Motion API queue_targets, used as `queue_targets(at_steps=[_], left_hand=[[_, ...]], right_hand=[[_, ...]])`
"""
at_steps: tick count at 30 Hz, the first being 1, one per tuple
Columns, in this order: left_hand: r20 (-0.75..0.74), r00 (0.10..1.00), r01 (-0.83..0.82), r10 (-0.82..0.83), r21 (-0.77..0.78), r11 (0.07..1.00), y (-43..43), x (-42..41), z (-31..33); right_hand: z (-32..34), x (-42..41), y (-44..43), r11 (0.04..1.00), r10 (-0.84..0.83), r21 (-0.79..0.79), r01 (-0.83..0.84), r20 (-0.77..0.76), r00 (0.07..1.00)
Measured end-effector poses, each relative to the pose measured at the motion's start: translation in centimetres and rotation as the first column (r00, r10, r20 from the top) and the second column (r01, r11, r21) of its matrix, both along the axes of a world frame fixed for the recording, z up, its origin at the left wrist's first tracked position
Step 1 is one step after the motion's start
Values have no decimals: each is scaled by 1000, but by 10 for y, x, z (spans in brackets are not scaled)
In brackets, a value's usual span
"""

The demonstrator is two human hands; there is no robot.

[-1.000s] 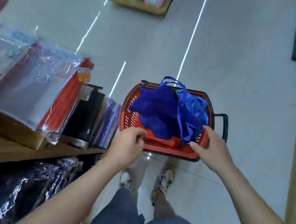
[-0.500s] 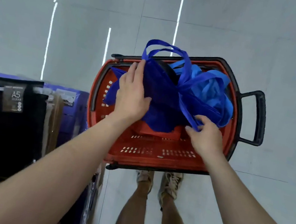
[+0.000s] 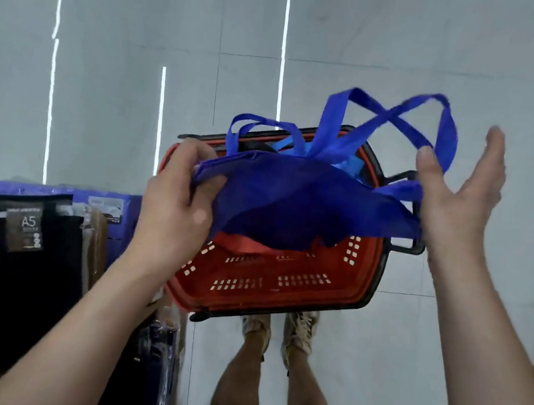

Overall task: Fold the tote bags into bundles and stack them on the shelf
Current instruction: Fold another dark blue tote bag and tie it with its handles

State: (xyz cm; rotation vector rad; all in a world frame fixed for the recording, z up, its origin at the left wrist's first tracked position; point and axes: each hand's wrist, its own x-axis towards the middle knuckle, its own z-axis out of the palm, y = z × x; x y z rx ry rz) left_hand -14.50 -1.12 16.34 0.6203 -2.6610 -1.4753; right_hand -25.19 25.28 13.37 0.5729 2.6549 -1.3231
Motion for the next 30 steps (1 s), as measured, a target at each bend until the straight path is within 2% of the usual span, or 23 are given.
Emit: queue_targets(at_steps=[2, 5, 7, 9, 11, 12, 14, 16, 17, 18, 20, 21, 23, 26, 27, 28, 30], left_hand=[[-34, 997, -67, 69, 53, 996, -4, -3, 32], [-86, 972, -194, 218, 230, 954, -11, -5, 72], [-96, 951, -244, 295, 359, 901, -17, -3, 98], [-112, 933, -260, 343, 453, 853, -24, -1, 124], [-129, 907, -267, 401, 560, 785, -29, 2, 142], [-123, 895, -276, 428, 601, 750, -31, 4, 147], [-72, 877, -320, 474, 649, 691, -32, 10, 152], [6, 855, -392, 519, 662, 638, -31, 19, 151], [38, 840, -426, 541, 663, 615, -30, 25, 151], [73, 822, -463, 564, 663, 588, -30, 32, 150], [145, 785, -521, 602, 679, 517, -29, 46, 151], [163, 781, -527, 604, 691, 495, -26, 50, 153], [166, 790, -510, 590, 711, 484, -16, 53, 162], [166, 785, -484, 596, 766, 424, -3, 48, 179], [172, 780, -477, 602, 786, 394, -2, 46, 182], [174, 776, -464, 607, 808, 362, -2, 44, 184], [172, 776, -424, 607, 854, 300, -4, 43, 188]], right_hand=[[14, 21, 14, 998, -48, -30, 49, 27, 999], [29, 47, 30, 959, -181, -159, 236, 300, 937], [34, 63, 31, 952, -132, -180, 247, 486, 864], [37, 84, 23, 909, -40, -283, 306, 671, 740], [33, 108, 14, 756, 105, -450, 475, 799, 592], [31, 117, 7, 652, 170, -522, 550, 808, 565], [36, 120, -15, 457, 232, -638, 620, 759, 609], [54, 107, -37, 348, 207, -747, 566, 650, 731], [70, 97, -47, 341, 180, -780, 524, 602, 778], [83, 88, -53, 404, 140, -785, 469, 560, 816], [98, 75, -57, 628, 95, -699, 342, 504, 858], [104, 73, -60, 715, 111, -640, 282, 502, 858], [105, 85, -66, 772, 161, -577, 265, 582, 797], [97, 138, -80, 726, 299, -574, 379, 760, 577], [92, 159, -85, 668, 380, -602, 437, 781, 496], [86, 179, -90, 569, 478, -639, 518, 769, 424], [98, 206, -104, 400, 565, -636, 660, 738, 368]])
